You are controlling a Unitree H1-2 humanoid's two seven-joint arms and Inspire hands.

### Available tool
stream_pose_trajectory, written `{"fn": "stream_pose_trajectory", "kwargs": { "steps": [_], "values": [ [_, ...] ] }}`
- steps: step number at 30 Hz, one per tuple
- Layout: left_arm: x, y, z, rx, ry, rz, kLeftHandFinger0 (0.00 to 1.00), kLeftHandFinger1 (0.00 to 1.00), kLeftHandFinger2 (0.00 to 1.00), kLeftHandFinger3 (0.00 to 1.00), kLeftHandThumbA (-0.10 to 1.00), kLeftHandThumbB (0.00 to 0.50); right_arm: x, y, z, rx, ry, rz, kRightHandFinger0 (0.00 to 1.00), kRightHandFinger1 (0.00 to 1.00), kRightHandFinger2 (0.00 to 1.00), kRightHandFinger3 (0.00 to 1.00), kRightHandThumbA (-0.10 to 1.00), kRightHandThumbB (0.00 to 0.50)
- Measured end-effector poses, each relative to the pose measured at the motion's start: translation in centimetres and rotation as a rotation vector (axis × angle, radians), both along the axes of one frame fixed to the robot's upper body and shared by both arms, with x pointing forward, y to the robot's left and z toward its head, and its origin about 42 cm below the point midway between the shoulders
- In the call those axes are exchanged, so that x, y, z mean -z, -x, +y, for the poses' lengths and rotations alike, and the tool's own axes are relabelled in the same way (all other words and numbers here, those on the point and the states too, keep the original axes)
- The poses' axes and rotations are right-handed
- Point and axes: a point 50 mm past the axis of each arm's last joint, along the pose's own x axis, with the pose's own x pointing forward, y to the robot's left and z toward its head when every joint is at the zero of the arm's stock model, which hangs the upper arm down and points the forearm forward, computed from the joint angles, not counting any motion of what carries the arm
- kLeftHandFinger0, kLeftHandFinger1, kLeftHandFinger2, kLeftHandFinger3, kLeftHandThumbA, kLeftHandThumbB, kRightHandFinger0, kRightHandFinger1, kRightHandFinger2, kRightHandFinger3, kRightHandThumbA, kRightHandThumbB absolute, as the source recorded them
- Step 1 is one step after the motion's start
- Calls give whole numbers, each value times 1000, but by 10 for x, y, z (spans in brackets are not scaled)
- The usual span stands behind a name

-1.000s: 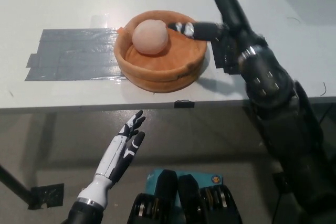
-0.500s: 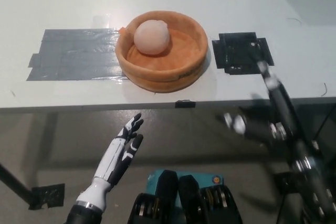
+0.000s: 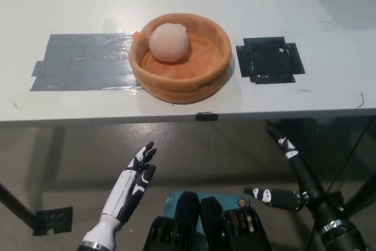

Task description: A person hands a emotional support dumpling to the robot which it grabs with its right hand and places in the soft place kept infront of it in the centre of the desk

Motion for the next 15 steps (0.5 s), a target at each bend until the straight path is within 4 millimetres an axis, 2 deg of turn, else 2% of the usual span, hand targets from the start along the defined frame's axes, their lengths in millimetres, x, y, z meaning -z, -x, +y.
{"fn": "stream_pose_trajectory", "kwargs": {
  "steps": [1,5,8,15],
  "values": [
    [0,0,0,-4,4,-3,1000,1000,1000,1000,1000,146,2,0,0,-4,1,6,1000,1000,1000,1000,1000,350],
    [0,2,-1,-11,18,-10,1000,1000,1000,1000,1000,158,6,1,1,-20,-3,21,1000,1000,1000,1000,1000,340],
    [5,7,-2,-19,29,3,1000,1000,1000,1000,1000,146,10,4,2,-34,-5,31,1000,1000,1000,1000,1000,337],
    [19,26,4,-56,41,43,1000,1000,1000,1000,1000,189,20,9,9,-80,2,68,1000,1000,1000,1000,1000,352]
  ]
}}
